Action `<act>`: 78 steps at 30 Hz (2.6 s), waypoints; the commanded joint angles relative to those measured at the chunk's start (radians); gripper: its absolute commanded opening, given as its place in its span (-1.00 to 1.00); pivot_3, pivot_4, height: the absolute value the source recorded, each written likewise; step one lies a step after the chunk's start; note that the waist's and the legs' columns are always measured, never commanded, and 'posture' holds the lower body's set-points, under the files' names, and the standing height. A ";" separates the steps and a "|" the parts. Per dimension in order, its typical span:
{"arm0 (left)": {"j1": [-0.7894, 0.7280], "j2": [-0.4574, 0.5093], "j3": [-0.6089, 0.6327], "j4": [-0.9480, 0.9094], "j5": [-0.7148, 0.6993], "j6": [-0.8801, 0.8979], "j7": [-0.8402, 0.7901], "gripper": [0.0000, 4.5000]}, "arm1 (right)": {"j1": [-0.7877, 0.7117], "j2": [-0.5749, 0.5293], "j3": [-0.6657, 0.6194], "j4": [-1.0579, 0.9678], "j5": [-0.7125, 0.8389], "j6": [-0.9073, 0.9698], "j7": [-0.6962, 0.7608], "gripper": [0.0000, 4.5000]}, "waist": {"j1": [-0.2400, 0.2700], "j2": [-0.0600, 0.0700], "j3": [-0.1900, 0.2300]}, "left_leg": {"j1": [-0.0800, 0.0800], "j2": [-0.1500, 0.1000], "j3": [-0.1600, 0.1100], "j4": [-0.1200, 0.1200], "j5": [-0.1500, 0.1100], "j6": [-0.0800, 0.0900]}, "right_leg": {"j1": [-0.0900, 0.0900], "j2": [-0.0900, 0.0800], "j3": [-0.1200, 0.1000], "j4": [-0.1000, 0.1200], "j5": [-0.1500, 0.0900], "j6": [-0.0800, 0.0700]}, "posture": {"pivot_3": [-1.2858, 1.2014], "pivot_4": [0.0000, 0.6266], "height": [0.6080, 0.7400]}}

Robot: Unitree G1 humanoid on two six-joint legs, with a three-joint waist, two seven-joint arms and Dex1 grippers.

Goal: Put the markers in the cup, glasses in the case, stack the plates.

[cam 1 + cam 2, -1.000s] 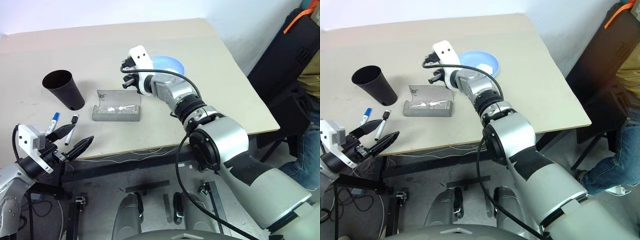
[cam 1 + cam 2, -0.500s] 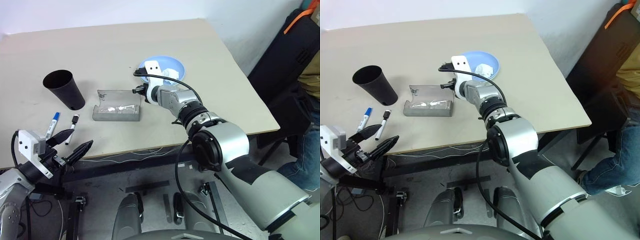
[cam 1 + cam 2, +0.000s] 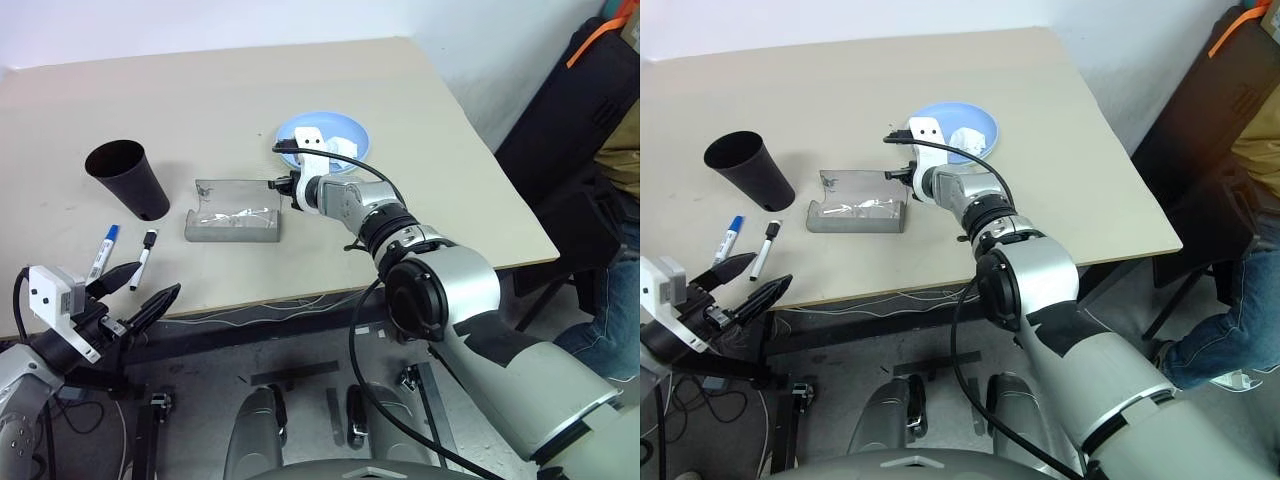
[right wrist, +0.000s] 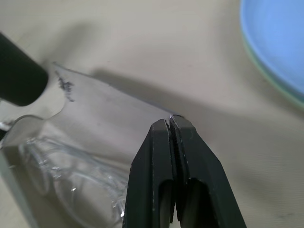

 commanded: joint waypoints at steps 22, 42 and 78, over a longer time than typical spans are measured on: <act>-0.085 0.013 -0.026 0.023 0.015 -0.018 -0.027 1.00 | -0.017 -0.034 0.393 -0.110 -0.171 0.010 0.706 0.17 | 0.000 0.000 0.000 | 0.000 0.000 0.000 0.000 0.000 0.000 | -0.001 0.000 0.000 0.000 0.000 0.000 | 0.03 -0.52 0.48; -0.082 0.007 -0.039 0.018 0.018 -0.018 -0.026 1.00 | 0.017 -0.056 0.472 -0.107 -0.194 0.038 0.774 0.00 | 0.000 0.000 0.000 | 0.000 0.000 0.000 0.000 0.000 0.000 | 0.000 0.000 0.000 0.000 0.000 0.000 | 0.03 -0.52 0.48; -0.079 0.003 -0.050 0.007 0.014 -0.002 -0.016 1.00 | 0.018 -0.095 0.495 -0.114 -0.199 0.032 0.902 -0.79 | 0.000 0.000 0.000 | 0.000 0.000 0.000 0.000 0.000 -0.001 | -0.001 0.000 0.000 0.000 0.000 -0.001 | 0.03 -0.52 0.48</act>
